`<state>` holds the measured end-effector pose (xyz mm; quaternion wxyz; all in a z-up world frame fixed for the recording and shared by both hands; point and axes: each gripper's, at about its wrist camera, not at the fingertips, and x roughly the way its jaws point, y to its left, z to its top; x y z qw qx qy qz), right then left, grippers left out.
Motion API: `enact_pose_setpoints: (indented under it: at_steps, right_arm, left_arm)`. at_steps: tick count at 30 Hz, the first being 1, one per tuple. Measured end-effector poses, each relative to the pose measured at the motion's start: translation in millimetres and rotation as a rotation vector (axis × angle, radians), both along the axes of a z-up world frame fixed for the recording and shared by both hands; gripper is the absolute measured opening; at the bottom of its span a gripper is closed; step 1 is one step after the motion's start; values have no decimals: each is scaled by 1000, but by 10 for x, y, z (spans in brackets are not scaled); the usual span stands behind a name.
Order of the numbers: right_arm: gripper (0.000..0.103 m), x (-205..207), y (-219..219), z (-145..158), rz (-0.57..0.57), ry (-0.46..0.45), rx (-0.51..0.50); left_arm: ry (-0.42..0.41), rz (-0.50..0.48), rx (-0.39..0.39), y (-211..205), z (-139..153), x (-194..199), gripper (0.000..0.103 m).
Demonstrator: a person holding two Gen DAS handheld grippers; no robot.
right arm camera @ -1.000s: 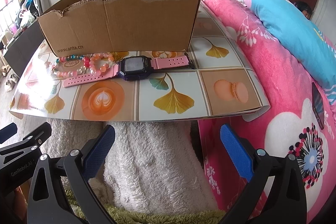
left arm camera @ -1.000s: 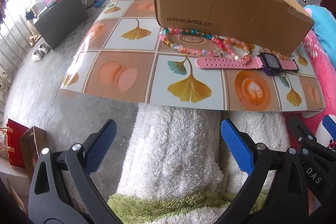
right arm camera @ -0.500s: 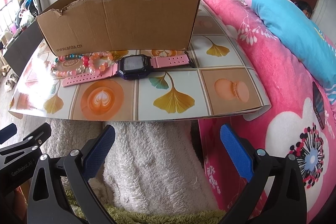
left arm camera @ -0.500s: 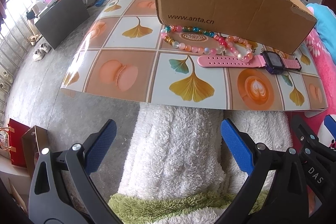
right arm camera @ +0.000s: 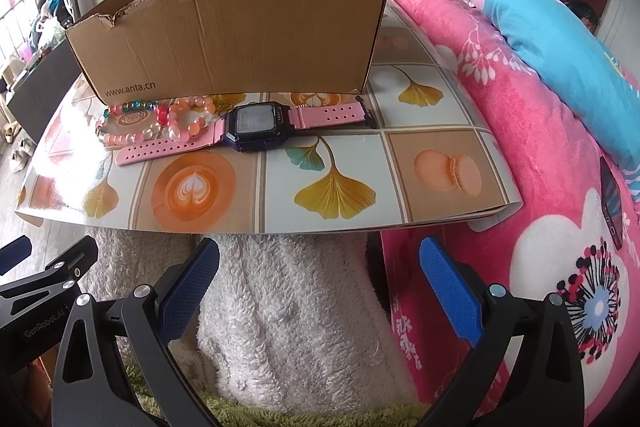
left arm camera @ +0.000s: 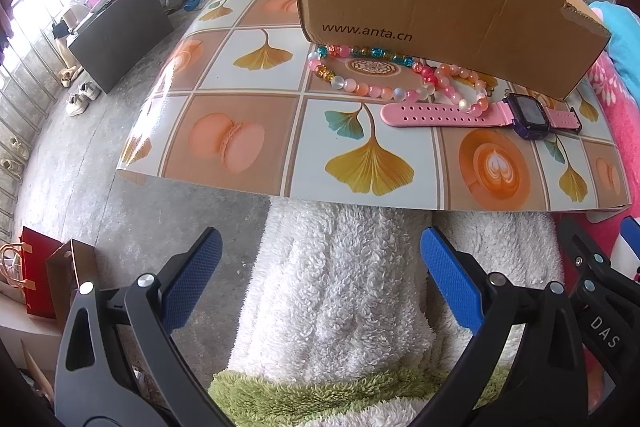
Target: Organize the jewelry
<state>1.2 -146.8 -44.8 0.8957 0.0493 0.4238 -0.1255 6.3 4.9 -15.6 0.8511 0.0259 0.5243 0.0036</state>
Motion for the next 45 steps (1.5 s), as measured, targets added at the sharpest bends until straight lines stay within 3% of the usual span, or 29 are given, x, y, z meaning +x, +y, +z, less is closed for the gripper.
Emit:
enact_pose_setpoints:
  at_steps: [3, 7, 16, 19, 31, 36, 45]
  right_arm:
    - [98, 2, -10, 10, 0, -36, 9]
    - [98, 42, -39, -5, -2, -4, -6]
    - [98, 199, -156, 9, -19, -31, -86]
    - [98, 276, -221, -29, -33, -29, -99]
    - [98, 526, -383, -197, -15, -25, 31]
    - [98, 552, -487, -200, -5, -28, 78]
    - [98, 698, -639, -207, 11, 48, 59]
  left_arm:
    - [4, -1, 7, -15, -9, 32, 96]
    - [5, -4, 18, -32, -21, 65, 96]
    - [-92, -33, 57, -12, 47, 240, 96]
    - [-89, -43, 78, -16, -18, 387, 96]
    - [-89, -78, 92, -22, -152, 719, 96]
    - [-73, -79, 58, 26, -165, 768, 96]
    - [-55, -101, 56, 53, -191, 849, 96]
